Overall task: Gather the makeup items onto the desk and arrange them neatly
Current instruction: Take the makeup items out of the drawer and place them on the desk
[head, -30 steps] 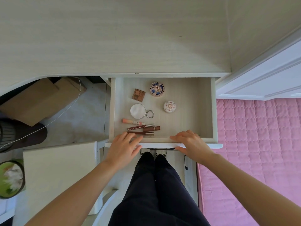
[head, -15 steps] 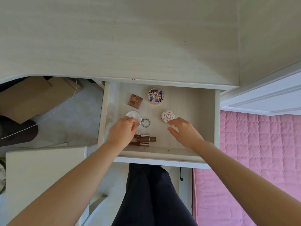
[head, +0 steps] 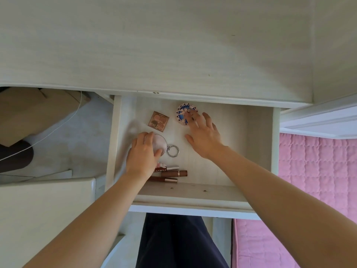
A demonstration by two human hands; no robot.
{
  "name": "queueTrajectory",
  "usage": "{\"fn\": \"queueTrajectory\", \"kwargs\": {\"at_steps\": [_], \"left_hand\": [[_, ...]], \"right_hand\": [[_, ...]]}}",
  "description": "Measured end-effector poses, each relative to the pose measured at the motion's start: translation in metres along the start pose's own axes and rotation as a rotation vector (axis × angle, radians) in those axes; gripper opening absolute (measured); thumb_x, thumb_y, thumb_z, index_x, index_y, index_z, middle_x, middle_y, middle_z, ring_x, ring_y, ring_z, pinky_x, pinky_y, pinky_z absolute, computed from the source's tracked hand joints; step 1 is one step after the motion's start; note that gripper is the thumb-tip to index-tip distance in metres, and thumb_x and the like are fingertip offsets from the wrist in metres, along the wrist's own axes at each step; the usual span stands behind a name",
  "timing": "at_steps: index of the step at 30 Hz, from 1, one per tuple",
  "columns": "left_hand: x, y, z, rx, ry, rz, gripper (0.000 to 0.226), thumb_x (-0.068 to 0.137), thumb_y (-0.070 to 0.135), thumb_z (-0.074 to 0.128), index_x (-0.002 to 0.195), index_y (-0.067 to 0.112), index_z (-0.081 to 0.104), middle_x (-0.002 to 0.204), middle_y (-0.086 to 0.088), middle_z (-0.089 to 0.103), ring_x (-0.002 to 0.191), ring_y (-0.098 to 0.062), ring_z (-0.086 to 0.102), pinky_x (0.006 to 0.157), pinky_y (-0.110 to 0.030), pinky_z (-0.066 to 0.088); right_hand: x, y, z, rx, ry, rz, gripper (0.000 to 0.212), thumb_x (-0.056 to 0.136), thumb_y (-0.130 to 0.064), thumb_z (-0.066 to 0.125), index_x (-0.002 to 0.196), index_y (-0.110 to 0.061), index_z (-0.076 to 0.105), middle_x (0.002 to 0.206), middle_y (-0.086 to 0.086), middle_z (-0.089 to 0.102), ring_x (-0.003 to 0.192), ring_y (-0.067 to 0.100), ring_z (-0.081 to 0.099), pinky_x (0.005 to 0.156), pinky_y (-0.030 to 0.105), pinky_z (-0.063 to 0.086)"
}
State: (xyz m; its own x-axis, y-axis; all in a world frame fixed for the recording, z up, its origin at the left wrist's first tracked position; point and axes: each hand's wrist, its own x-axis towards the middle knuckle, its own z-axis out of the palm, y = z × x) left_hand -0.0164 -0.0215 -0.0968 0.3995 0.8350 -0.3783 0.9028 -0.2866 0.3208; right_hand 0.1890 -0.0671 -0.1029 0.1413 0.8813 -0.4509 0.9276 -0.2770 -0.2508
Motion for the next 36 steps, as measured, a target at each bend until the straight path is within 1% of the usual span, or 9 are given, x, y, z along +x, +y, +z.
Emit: {"fn": "queueTrajectory", "kwargs": {"at_steps": [5,10,13,17,20,23,28,31,36], "left_hand": [[0.005,-0.004,0.007,-0.040,-0.019,-0.055,0.069,0.084,0.034,0.069,0.142,0.011,0.038,0.138,-0.008,0.042,0.123,-0.030,0.040,0.095,-0.041,0.044],[0.001,-0.006,0.012,-0.085,0.015,-0.065,0.066,0.080,0.033,0.074,0.135,0.010,0.045,0.132,-0.010,0.047,0.120,-0.030,0.042,0.094,-0.039,0.043],[0.001,-0.005,0.013,-0.121,0.030,-0.083,0.064,0.076,0.031,0.078,0.129,0.009,0.047,0.129,-0.010,0.049,0.119,-0.029,0.042,0.093,-0.038,0.043],[0.000,-0.006,0.015,-0.190,0.049,-0.090,0.066,0.072,0.029,0.081,0.126,0.009,0.049,0.123,-0.009,0.054,0.117,-0.028,0.044,0.090,-0.034,0.042],[0.000,-0.005,0.015,-0.223,0.078,-0.086,0.062,0.069,0.027,0.084,0.118,0.007,0.052,0.115,-0.009,0.054,0.109,-0.028,0.049,0.083,-0.033,0.044],[0.000,-0.002,0.013,-0.268,0.087,-0.101,0.057,0.065,0.022,0.085,0.110,0.012,0.051,0.109,-0.004,0.049,0.098,-0.024,0.052,0.070,-0.036,0.047],[0.002,0.001,0.008,-0.478,0.088,-0.211,0.053,0.062,0.013,0.082,0.110,0.020,0.060,0.108,0.003,0.049,0.090,-0.014,0.051,0.073,-0.027,0.043],[0.001,0.003,0.002,-0.611,0.066,-0.303,0.039,0.064,0.011,0.078,0.099,0.022,0.066,0.099,0.006,0.052,0.084,-0.008,0.054,0.065,-0.010,0.037],[-0.005,0.011,-0.014,-0.801,0.029,-0.387,0.040,0.067,0.013,0.081,0.100,0.023,0.063,0.093,0.008,0.064,0.082,-0.005,0.060,0.055,-0.008,0.041]], "right_hand": [[0.000,-0.003,0.010,-0.038,0.008,-0.001,0.063,0.098,-0.036,0.042,0.151,-0.022,0.013,0.160,0.002,0.000,0.142,0.035,0.009,0.116,0.045,0.020],[-0.002,-0.009,0.010,-0.042,0.112,-0.047,0.052,0.092,-0.030,0.056,0.138,-0.011,0.042,0.147,0.012,0.034,0.132,0.036,0.033,0.109,0.044,0.033],[0.010,-0.013,0.005,-0.032,0.144,0.037,0.064,0.087,-0.036,0.063,0.138,-0.008,0.037,0.140,0.014,0.037,0.124,0.034,0.039,0.102,0.040,0.039],[0.024,-0.015,0.005,-0.027,0.111,0.121,0.085,0.085,-0.046,0.061,0.147,-0.007,0.018,0.139,0.012,0.032,0.122,0.031,0.038,0.099,0.037,0.040],[0.025,-0.015,0.008,-0.072,0.092,0.097,0.085,0.086,-0.040,0.061,0.148,-0.004,0.013,0.136,0.016,0.033,0.119,0.032,0.038,0.097,0.036,0.039],[0.023,-0.013,0.008,-0.109,0.073,0.088,0.078,0.081,-0.033,0.064,0.142,-0.005,0.024,0.131,0.017,0.035,0.114,0.033,0.039,0.096,0.035,0.039],[0.021,-0.014,0.006,-0.072,0.088,0.042,0.070,0.071,-0.027,0.071,0.129,-0.007,0.036,0.125,0.015,0.038,0.109,0.031,0.040,0.091,0.031,0.039],[0.013,-0.015,0.001,0.016,0.133,-0.023,0.068,0.072,-0.023,0.072,0.129,-0.006,0.038,0.127,0.014,0.039,0.113,0.030,0.040,0.092,0.030,0.040],[-0.015,-0.020,-0.014,0.427,0.064,-0.018,0.072,0.072,-0.015,0.074,0.127,-0.022,0.029,0.127,0.005,0.037,0.109,0.028,0.052,0.087,0.041,0.052]]}}
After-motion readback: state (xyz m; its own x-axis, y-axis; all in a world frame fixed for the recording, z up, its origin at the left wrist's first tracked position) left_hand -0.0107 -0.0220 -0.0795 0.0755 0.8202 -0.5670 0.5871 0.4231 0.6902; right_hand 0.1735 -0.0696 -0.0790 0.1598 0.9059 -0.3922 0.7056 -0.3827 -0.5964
